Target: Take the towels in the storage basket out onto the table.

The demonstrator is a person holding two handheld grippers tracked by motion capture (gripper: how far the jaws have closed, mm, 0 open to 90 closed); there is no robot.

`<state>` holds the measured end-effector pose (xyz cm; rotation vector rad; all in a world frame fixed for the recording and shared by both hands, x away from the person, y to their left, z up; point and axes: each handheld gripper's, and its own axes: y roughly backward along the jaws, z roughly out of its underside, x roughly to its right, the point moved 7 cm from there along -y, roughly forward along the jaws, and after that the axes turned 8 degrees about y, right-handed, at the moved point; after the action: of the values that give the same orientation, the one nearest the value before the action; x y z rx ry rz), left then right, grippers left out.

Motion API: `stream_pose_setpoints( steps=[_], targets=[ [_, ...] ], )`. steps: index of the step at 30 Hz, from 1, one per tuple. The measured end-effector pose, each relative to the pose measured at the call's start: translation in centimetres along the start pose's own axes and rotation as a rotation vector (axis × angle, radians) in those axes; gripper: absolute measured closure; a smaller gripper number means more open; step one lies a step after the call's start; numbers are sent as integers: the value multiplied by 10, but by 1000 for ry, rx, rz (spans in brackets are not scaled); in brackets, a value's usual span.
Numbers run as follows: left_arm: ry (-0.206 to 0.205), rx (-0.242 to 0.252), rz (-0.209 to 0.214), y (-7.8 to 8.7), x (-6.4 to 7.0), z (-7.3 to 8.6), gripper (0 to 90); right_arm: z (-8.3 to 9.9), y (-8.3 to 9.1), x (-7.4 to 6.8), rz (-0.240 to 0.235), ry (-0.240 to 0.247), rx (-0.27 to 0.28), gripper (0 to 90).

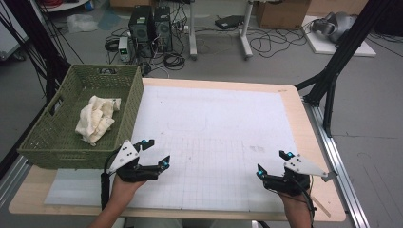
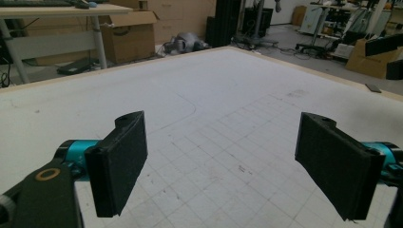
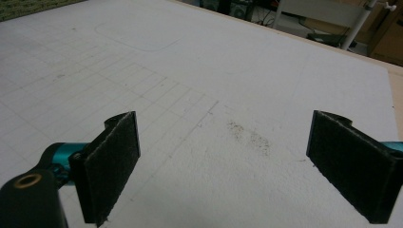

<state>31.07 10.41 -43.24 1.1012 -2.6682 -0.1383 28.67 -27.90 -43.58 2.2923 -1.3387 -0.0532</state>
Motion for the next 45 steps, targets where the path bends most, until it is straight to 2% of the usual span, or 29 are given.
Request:
stream_pose_setpoints(
  steps=[16,19,21,23,30,38,42,45],
  targets=[
    [-1,-9,1,-2,0,1,189,6,-6,1,-23,-6,-17,100],
    [-4,-21,-6,0,-1,0,189,4,-4,1,-21,-17,-10,100],
    [9,-51,20,0,0,2,192,3,-4,1,-20,-23,-2,100],
    [15,-48,18,0,0,2,185,3,-4,2,-15,-18,-3,100],
    [-9,18,26,4,8,-12,176,2,-8,-2,-29,-3,-15,100],
    [11,40,28,10,9,-28,174,2,-8,-4,-33,8,-19,100],
    [19,34,35,11,9,-32,172,1,-6,-2,-25,-2,-8,100],
    [36,-1,39,12,8,-35,175,1,-5,0,-21,-1,3,100]
  ],
)
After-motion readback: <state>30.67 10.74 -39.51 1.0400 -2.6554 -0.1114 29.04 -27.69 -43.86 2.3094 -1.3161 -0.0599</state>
